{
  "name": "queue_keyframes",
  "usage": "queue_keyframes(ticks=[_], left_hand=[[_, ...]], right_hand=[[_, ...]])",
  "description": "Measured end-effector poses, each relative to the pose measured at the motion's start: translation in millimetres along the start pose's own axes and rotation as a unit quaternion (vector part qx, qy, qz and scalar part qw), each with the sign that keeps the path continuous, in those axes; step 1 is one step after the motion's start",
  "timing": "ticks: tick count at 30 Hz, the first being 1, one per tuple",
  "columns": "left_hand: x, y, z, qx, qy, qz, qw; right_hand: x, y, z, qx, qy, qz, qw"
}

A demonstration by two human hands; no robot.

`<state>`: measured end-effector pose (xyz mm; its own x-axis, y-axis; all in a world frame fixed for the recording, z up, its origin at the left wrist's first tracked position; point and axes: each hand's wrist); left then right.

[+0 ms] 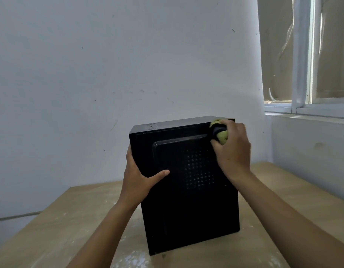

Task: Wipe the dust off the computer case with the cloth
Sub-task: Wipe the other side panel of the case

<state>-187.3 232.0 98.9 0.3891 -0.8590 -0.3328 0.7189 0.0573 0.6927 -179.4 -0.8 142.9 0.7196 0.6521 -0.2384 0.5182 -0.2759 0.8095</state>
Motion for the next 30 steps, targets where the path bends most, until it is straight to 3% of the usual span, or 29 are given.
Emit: queue_keyframes(ticks=[8, 18, 21, 30], left_hand=[[-15, 2, -4, -0.009, -0.032, -0.016, 0.999], [-30, 18, 6, -0.011, -0.061, -0.021, 0.998], [-35, 33, 20, -0.008, -0.047, -0.010, 0.999], [-40, 57, 22, 0.024, 0.021, -0.017, 0.999]], right_hand=[[48, -41, -49, -0.162, 0.054, -0.092, 0.981], [67, -116, 0, -0.308, -0.074, -0.187, 0.930], [63, -110, -6, -0.307, -0.084, -0.179, 0.931], [33, -42, -30, -0.158, -0.038, -0.056, 0.985]])
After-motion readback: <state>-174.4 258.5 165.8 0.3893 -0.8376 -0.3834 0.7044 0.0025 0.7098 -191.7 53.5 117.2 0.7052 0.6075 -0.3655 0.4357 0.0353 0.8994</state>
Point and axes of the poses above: each hand's wrist, its own y-axis towards the middle knuckle, its own x-axis out of the palm, z = x × y, and after that the axes turned 3 degrees about -z, right-handed
